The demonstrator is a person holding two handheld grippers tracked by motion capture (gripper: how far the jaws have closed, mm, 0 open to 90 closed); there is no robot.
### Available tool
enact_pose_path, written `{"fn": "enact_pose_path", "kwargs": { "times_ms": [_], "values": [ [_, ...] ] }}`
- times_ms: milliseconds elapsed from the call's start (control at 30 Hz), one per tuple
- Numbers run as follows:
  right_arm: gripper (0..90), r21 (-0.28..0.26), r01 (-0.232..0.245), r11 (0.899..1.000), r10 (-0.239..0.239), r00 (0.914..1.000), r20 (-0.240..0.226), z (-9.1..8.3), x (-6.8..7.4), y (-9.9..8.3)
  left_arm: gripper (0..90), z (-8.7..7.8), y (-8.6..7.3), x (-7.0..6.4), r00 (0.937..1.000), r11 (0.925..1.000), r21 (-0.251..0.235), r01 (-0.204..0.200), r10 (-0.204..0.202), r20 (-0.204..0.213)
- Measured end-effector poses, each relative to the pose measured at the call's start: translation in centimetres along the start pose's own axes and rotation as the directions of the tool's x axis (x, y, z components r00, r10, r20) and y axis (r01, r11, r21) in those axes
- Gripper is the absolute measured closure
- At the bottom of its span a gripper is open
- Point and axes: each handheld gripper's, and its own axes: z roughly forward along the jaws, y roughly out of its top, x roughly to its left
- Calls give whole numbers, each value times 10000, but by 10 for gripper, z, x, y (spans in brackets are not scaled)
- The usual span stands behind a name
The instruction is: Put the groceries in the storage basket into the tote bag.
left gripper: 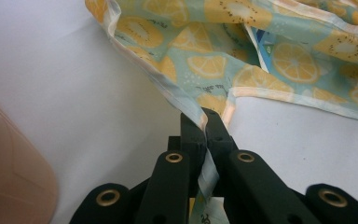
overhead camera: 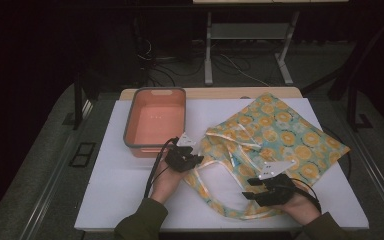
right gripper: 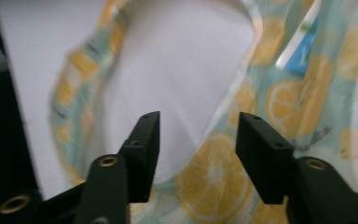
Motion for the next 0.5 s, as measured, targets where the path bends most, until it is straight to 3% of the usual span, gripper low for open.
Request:
{"fn": "enact_pose_path", "kwargs": {
  "times_ms": [100,167,333,500],
  "values": [
    [493,459,-44,9989,38,9999,141,9,-3,-5,886,-1,0,1,10000,10000,-24,22,-22,-13],
    [621,464,144,9988,-160,9992,353,10,-5,-7,886,-2,0,2,10000,10000,-52,55,-55,-19],
    [893,355,95,9993,-117,9980,625,9,-13,-8,888,-4,0,2,9999,9997,-195,111,-111,-11],
    [900,17,126,9999,-127,9968,795,3,-17,-5,849,0,0,1,9999,9998,-166,104,-103,49]
  ]
}}
